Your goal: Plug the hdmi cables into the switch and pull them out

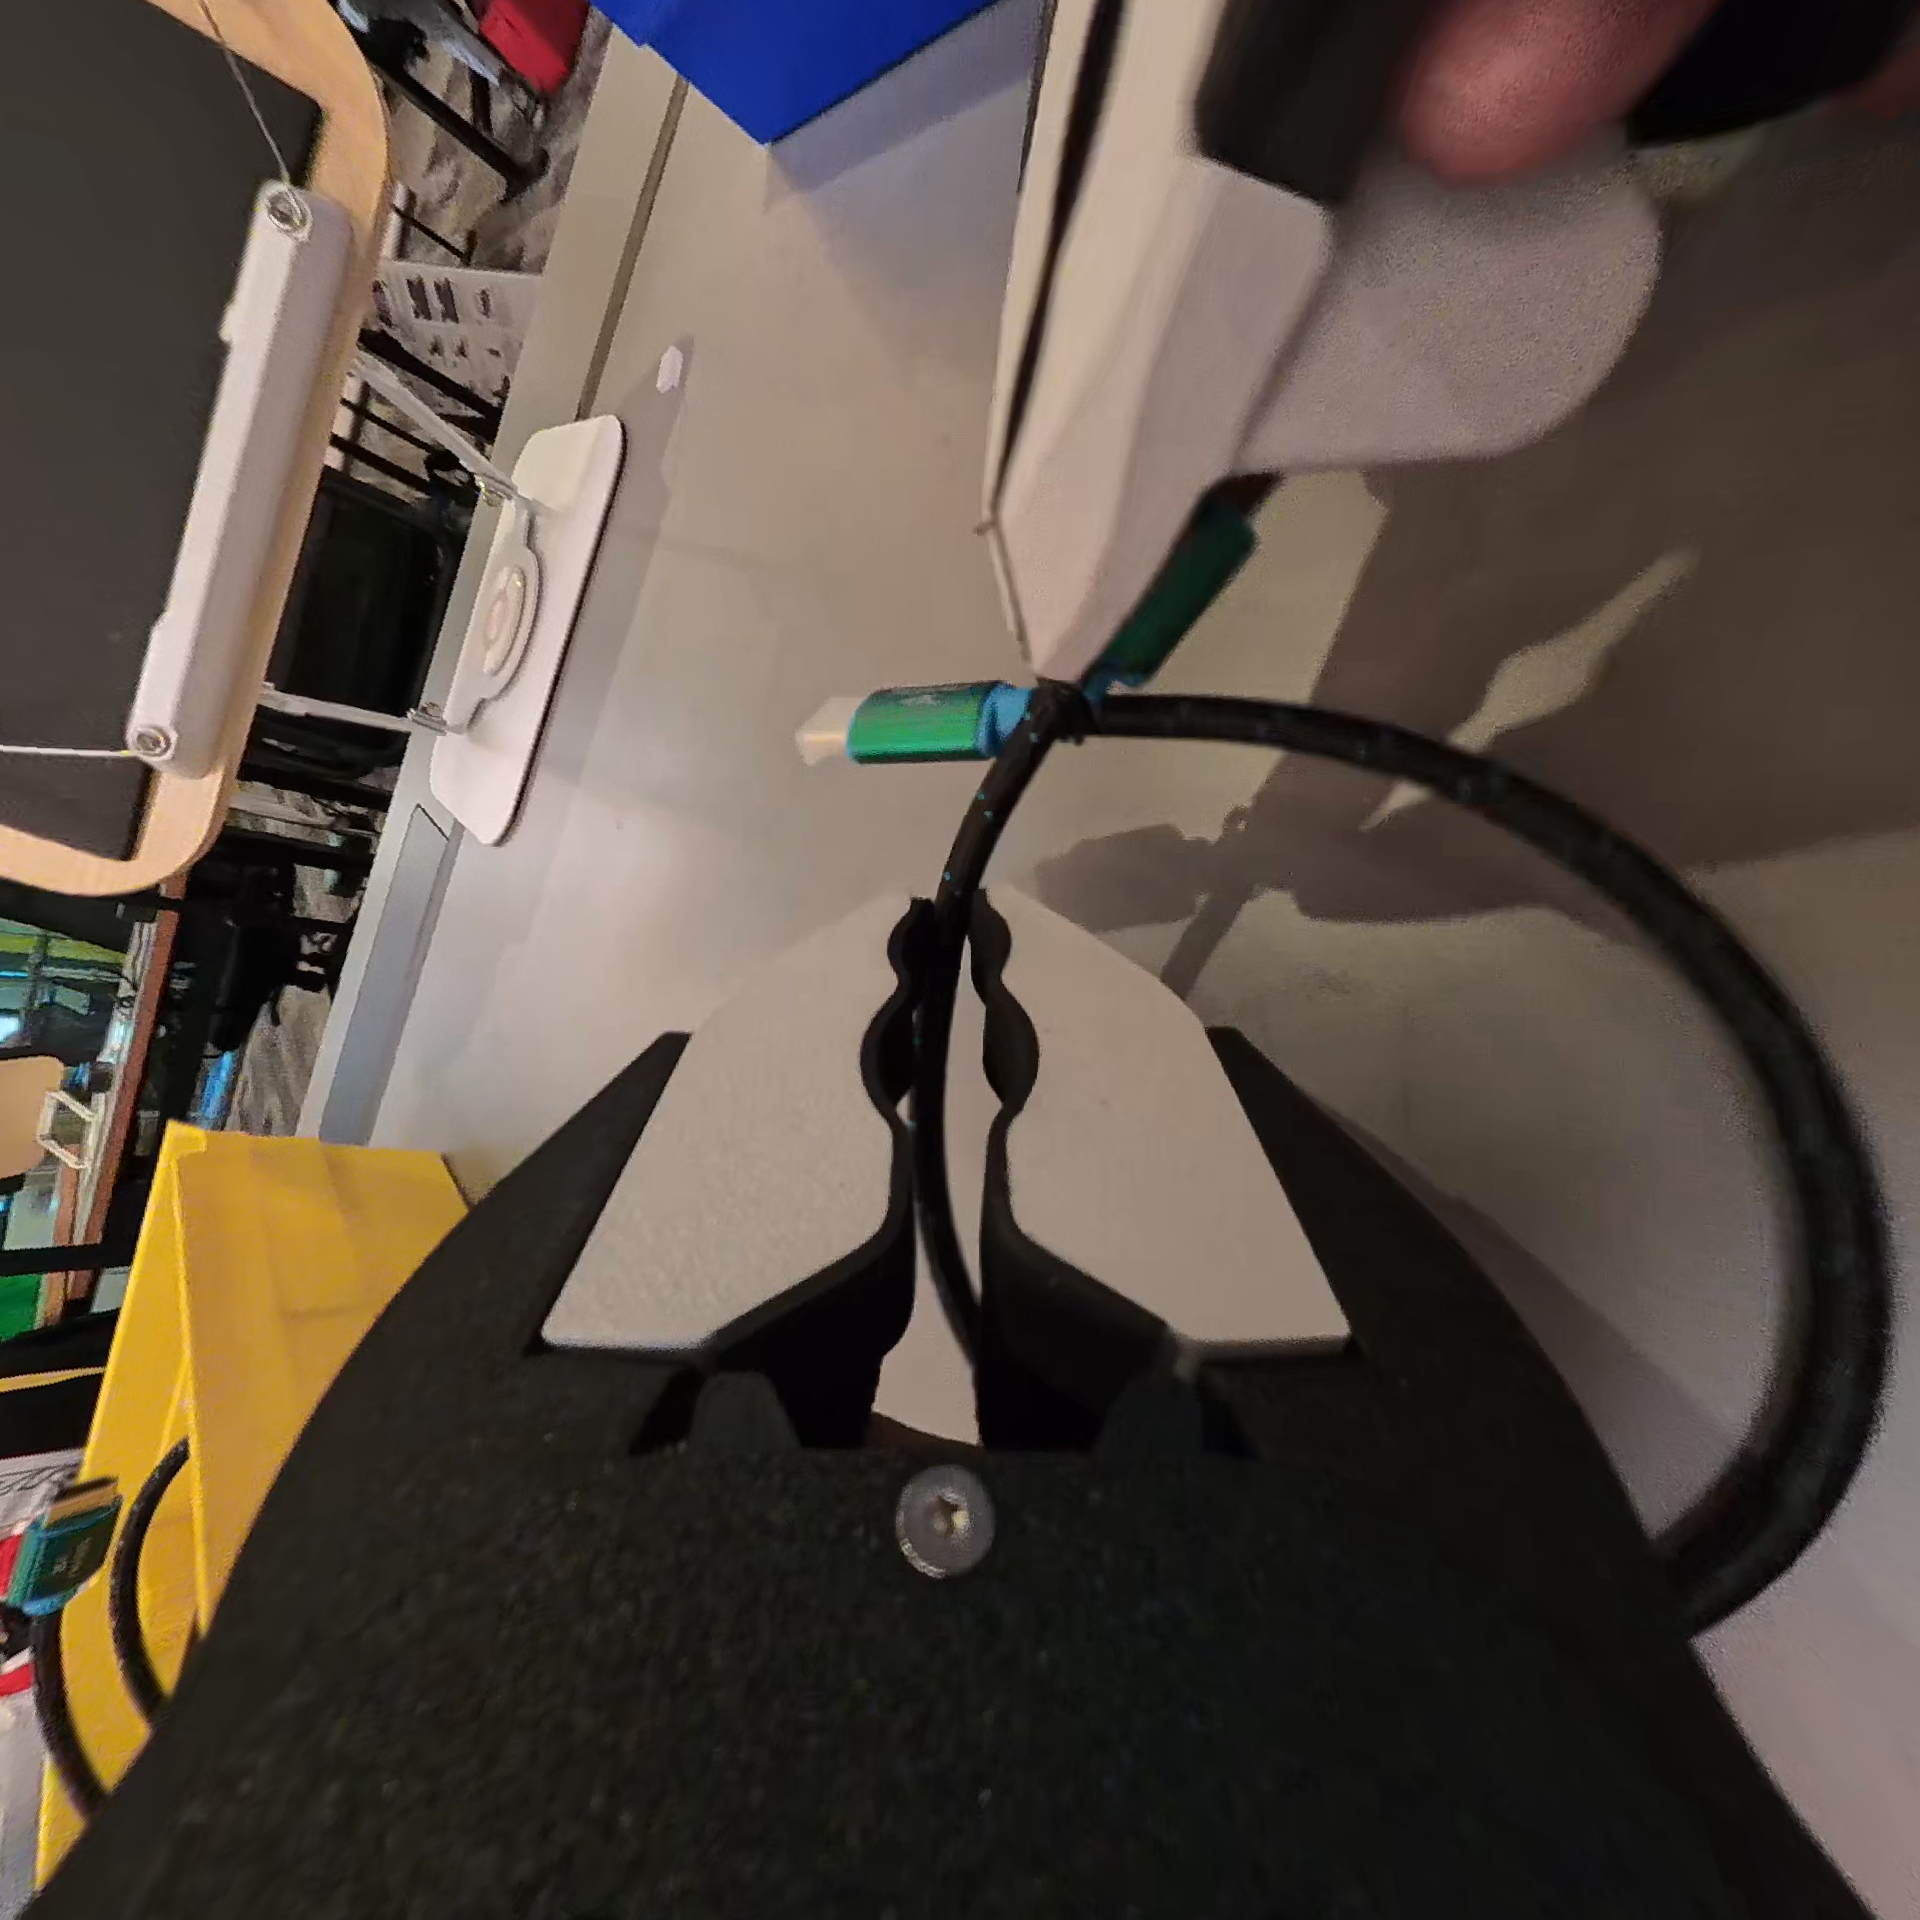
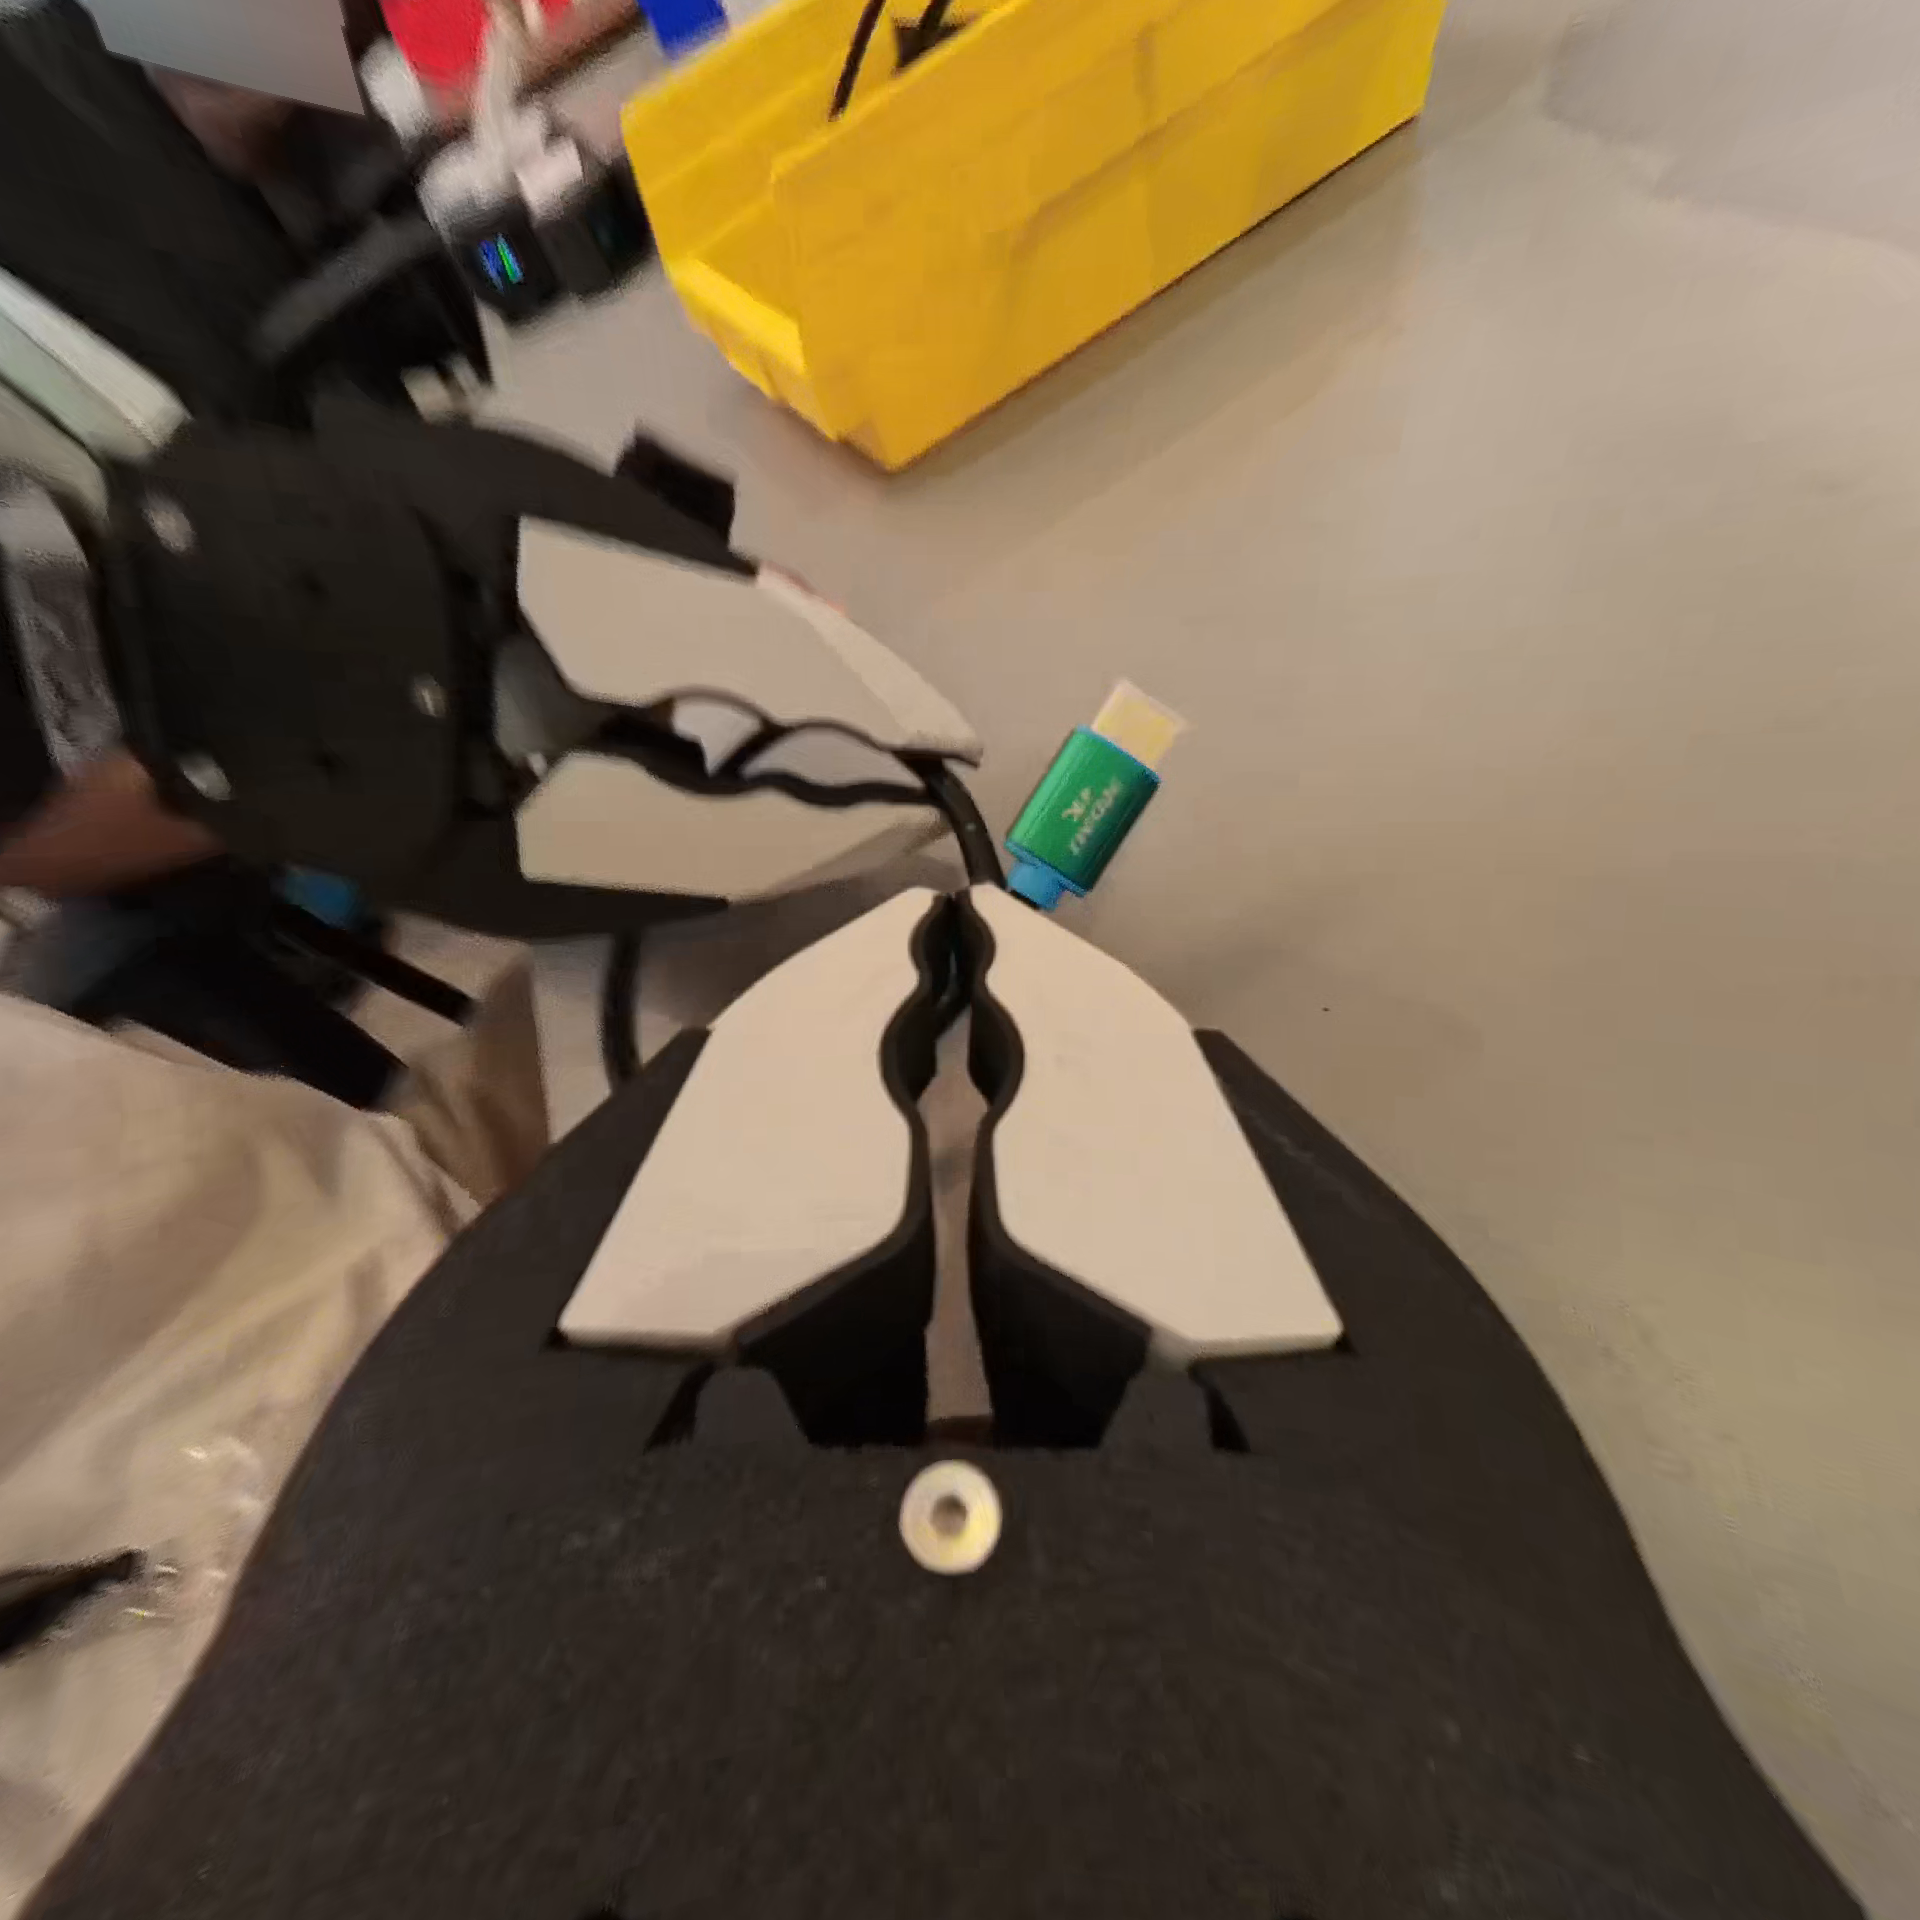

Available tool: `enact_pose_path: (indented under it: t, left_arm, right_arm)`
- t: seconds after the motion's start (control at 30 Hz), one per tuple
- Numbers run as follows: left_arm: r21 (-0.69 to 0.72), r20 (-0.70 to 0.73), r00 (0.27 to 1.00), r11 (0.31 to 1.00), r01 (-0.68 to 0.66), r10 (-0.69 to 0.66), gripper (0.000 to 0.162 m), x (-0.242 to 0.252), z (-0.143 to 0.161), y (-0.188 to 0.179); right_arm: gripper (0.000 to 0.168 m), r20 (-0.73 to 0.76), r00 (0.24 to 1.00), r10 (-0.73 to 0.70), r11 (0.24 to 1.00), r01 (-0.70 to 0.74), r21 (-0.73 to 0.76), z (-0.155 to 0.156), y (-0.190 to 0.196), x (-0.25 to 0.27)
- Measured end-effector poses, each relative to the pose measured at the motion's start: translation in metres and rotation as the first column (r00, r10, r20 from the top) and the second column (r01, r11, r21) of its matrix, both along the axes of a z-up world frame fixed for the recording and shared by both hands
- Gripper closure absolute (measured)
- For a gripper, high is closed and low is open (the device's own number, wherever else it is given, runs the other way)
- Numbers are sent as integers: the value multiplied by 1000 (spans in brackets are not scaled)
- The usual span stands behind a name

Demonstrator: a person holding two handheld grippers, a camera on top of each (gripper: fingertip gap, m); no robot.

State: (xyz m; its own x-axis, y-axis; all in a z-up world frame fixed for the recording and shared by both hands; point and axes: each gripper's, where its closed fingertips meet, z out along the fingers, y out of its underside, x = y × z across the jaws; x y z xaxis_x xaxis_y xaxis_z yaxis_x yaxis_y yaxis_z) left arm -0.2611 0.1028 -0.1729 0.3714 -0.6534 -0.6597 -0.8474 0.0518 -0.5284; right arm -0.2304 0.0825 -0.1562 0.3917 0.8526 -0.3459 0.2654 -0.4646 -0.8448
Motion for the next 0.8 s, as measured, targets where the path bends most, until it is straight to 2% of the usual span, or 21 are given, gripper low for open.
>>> enact_pose_path:
  t: [0.07,0.13,0.17,0.23,0.3,0.37,0.47,0.53,0.6,0.67,0.7,0.73,0.8]
  left_arm:
    - [-25,-24,1000,1000,9,-10,155,3,-8,4]
    - [-38,-57,998,999,14,-16,153,5,-15,10]
    - [-35,-82,996,998,43,-46,146,5,-18,12]
    - [8,-80,995,998,60,-59,147,1,-12,20]
    - [-81,-20,996,993,84,-85,144,0,-8,19]
    - [-172,67,991,977,126,-116,137,1,1,19]
    - [-310,153,975,930,199,-158,136,2,10,23]
    - [-375,213,956,887,269,-200,133,8,11,23]
    - [-403,235,938,852,334,-256,132,15,8,26]
    - [-431,215,925,819,378,-313,132,20,-2,32]
    - [-450,201,918,800,397,-342,132,22,-9,34]
    - [-469,194,906,775,423,-377,132,24,-15,34]
    - [-500,210,862,706,501,-462,135,29,-23,27]
  right_arm:
    - [168,-88,995,-56,992,46,-119,4,16,4]
    - [168,-77,995,-63,985,50,-167,-2,31,5]
    - [168,-43,998,-46,987,39,-154,-7,37,5]
    - [168,21,1000,10,989,-7,-149,-20,38,7]
    - [163,-3,999,50,991,-50,-127,-15,40,10]
    - [156,38,998,43,999,-42,-25,-9,51,19]
    - [141,127,985,119,989,-129,71,-9,45,23]
    - [134,229,957,178,973,-206,105,-22,35,22]
    - [134,338,926,168,961,-230,151,-40,34,21]
    - [134,432,883,183,955,-265,136,-55,32,19]
    - [136,447,877,179,951,-270,150,-56,33,17]
    - [147,449,877,171,948,-271,167,-55,34,15]
    - [147,457,874,167,946,-272,174,-56,34,13]
